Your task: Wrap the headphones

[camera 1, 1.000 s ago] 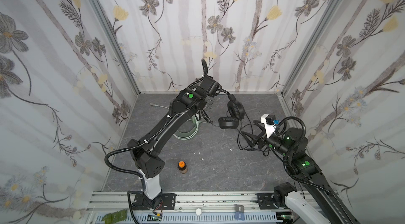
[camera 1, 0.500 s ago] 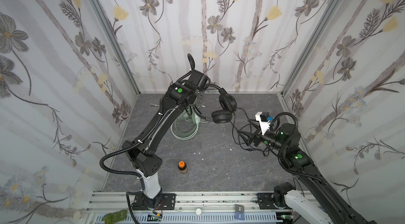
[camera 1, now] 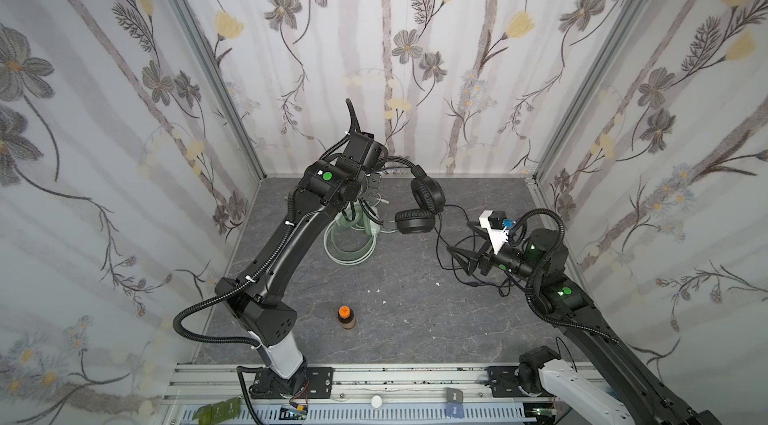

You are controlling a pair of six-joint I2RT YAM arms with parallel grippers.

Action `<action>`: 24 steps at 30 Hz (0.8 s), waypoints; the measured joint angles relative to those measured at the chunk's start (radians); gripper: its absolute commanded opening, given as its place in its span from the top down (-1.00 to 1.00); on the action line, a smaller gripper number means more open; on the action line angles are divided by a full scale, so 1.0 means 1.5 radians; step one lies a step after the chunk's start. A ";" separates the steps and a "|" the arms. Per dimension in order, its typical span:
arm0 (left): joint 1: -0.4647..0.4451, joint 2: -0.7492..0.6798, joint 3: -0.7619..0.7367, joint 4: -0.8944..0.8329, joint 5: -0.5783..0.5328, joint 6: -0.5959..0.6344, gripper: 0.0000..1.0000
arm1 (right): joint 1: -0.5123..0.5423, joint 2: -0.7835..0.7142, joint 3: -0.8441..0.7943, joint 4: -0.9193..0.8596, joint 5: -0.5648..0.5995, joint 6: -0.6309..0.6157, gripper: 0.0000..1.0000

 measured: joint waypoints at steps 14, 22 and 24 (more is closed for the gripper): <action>0.002 -0.011 0.003 0.020 0.022 0.061 1.00 | 0.019 -0.035 -0.023 -0.003 0.000 -0.053 -0.99; 0.002 -0.013 0.019 0.020 0.032 0.068 1.00 | 0.030 0.024 -0.032 0.057 -0.002 -0.046 -0.95; 0.002 -0.012 0.024 0.020 0.037 0.066 1.00 | 0.035 0.049 -0.039 0.085 -0.003 -0.034 -0.93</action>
